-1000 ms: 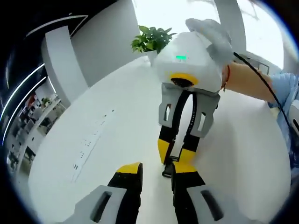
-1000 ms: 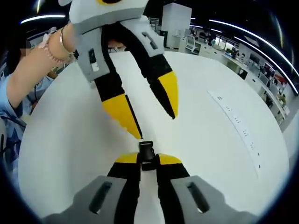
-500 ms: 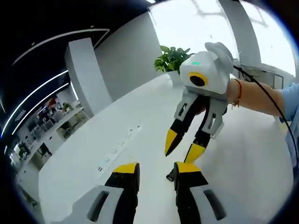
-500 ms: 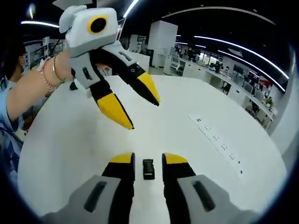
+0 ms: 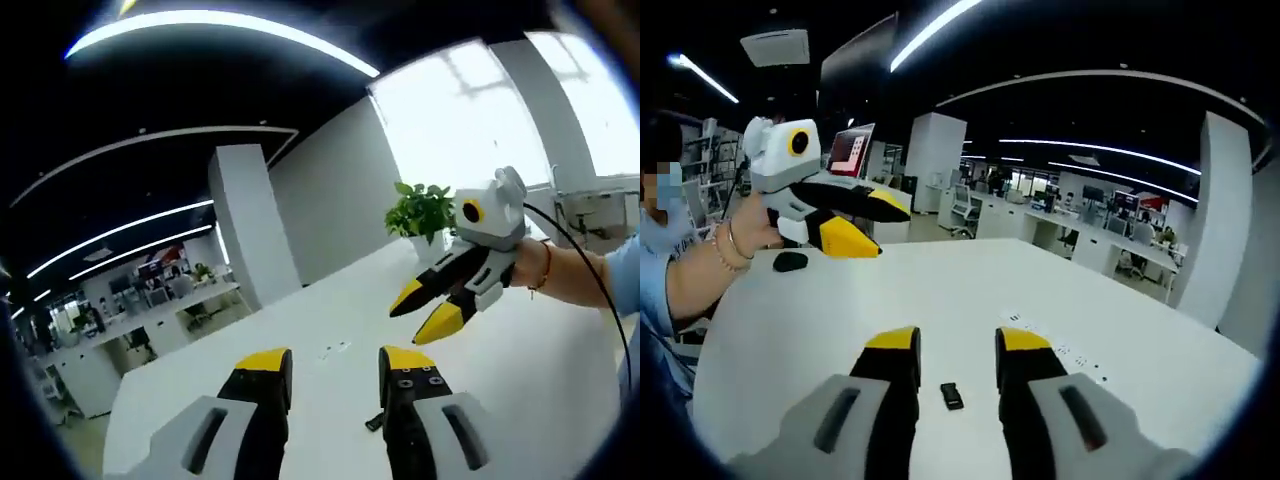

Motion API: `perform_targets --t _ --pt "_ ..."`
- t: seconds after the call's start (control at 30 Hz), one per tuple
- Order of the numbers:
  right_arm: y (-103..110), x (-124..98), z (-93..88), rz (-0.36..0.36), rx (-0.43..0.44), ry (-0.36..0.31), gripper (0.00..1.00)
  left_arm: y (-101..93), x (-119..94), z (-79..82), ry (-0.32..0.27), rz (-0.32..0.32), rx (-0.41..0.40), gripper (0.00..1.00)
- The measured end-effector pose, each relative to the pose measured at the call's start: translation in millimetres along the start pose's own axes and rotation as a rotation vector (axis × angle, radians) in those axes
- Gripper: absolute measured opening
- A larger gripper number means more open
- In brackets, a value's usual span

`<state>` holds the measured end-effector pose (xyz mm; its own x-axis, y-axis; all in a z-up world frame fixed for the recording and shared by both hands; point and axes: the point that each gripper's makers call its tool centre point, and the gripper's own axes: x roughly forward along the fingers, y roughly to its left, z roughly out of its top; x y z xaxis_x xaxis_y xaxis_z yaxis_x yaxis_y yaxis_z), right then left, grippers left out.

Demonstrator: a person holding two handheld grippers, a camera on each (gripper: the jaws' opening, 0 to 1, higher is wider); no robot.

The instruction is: Snap the two parts of the plastic buckle together until the buckle closes and remains connected.

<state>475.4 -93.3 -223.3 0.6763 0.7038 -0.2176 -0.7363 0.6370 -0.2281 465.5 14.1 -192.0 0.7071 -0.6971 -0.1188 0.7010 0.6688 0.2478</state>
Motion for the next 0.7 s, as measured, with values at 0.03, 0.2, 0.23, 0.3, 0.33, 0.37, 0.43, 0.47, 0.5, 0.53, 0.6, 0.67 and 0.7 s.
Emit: perform_targets --t 0.03,0.2,0.23,0.3,0.33,0.37,0.43,0.47,0.5,0.53,0.6,0.67,0.7 --pt "0 -8 2.1 -0.016 -0.013 -0.010 0.32 -1.7 -8 3.1 -0.016 0.015 0.002 0.34" --pt "0 -54 13.6 -0.095 -0.039 -0.088 0.36 -14.2 -42 8.8 -0.081 0.063 0.002 0.35" --pt "0 -61 13.5 -0.104 -0.042 -0.093 0.37 -16.1 -49 7.2 -0.087 0.080 0.001 0.35" --pt "0 -79 15.0 -0.131 -0.047 -0.115 0.37 -19.8 -58 2.0 -0.088 0.111 0.008 0.36" --pt "0 -89 16.0 -0.141 -0.051 -0.125 0.37 -21.7 -63 -1.5 -0.081 0.122 0.008 0.37" --pt "0 -95 16.7 -0.151 -0.053 -0.134 0.37 -23.2 -66 -2.9 -0.082 0.128 0.010 0.37" --pt "0 -117 19.9 -0.188 -0.082 -0.171 0.37 -28.6 -76 -6.9 -0.088 0.148 0.014 0.39" --pt "1 -126 20.3 -0.204 -0.102 -0.177 0.37 -30.3 -81 -8.3 -0.092 0.160 0.014 0.39" --pt "1 -133 19.5 -0.219 -0.121 -0.180 0.37 -31.6 -86 -10.2 -0.093 0.172 0.018 0.39" --pt "2 -141 18.3 -0.239 -0.140 -0.183 0.37 -33.0 -90 -13.1 -0.087 0.183 0.024 0.39" --pt "5 -155 12.4 -0.263 -0.159 -0.186 0.38 -37.1 -100 -20.4 -0.071 0.203 0.029 0.39" --pt "7 -162 6.8 -0.279 -0.159 -0.186 0.38 -38.1 -108 -25.8 -0.061 0.224 0.030 0.39" --pt "6 -168 1.6 -0.296 -0.153 -0.185 0.38 -38.6 -111 -27.6 -0.060 0.231 0.029 0.39"
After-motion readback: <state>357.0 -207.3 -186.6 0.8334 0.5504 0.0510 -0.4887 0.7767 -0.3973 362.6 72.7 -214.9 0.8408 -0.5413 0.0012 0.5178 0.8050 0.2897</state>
